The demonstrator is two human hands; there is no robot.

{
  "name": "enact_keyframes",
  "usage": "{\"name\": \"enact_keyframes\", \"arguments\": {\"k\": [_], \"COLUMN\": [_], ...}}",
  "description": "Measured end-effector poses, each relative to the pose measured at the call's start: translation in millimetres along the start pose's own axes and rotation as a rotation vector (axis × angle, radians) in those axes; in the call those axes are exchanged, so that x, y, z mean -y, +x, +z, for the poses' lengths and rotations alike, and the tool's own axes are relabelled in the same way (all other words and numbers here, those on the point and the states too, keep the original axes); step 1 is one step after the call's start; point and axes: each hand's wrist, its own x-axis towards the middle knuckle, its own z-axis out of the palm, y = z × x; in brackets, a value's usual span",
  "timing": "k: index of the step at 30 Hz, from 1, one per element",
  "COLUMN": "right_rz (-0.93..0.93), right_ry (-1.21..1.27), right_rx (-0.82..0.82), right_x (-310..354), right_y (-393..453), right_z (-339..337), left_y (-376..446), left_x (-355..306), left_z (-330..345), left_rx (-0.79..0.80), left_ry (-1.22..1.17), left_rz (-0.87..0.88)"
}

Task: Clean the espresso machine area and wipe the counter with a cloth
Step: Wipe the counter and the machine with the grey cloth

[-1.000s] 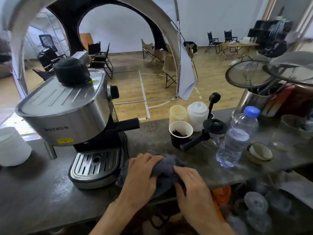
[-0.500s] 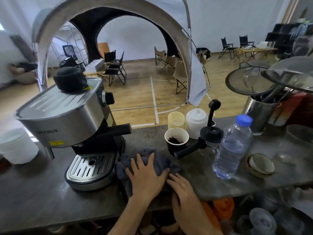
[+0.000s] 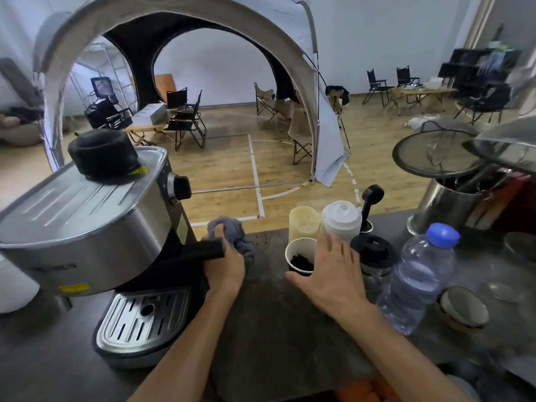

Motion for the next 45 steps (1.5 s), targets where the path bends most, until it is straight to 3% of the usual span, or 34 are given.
{"name": "enact_keyframes", "arguments": {"k": [2,4,8,15,23,32,38,41,45], "right_rz": [0.027,0.035,0.007,0.011,-0.021,-0.009,0.081,0.086,0.107], "right_ry": [-0.033,-0.027,0.091,0.364,0.387,0.397,0.356,0.388,0.377], "right_rx": [0.028,0.007,-0.073,-0.216,-0.178,-0.114,0.019,0.049,0.012], "right_x": [-1.8,-3.0,-0.5,-1.8,-4.4,-27.0,-42.2,-47.8,-55.5], "right_y": [10.4,15.8,17.0,-2.7,-65.1,-120.1,-134.5,-130.1,-121.7], "right_z": [8.3,15.4,14.8,-39.7,-81.9,-73.0,-32.8,-18.2,-9.2], "left_y": [14.1,30.9,63.5,65.5,31.4,-46.7,-93.0,-65.4,-0.7], "left_x": [-6.4,-12.6,-5.4,-9.9,-0.7,24.8,31.3,16.9,9.8], "left_z": [14.9,29.3,51.7,92.5,75.1,35.4,16.0,19.4,23.4], "left_rx": [0.047,0.05,0.149,0.31,0.454,0.375,0.171,-0.022,0.022], "left_ry": [-0.045,0.067,0.402,0.454,0.579,0.602,0.553,0.469,0.395], "left_rz": [-0.096,-0.121,0.032,0.388,0.406,0.459,0.59,0.496,0.241]}}
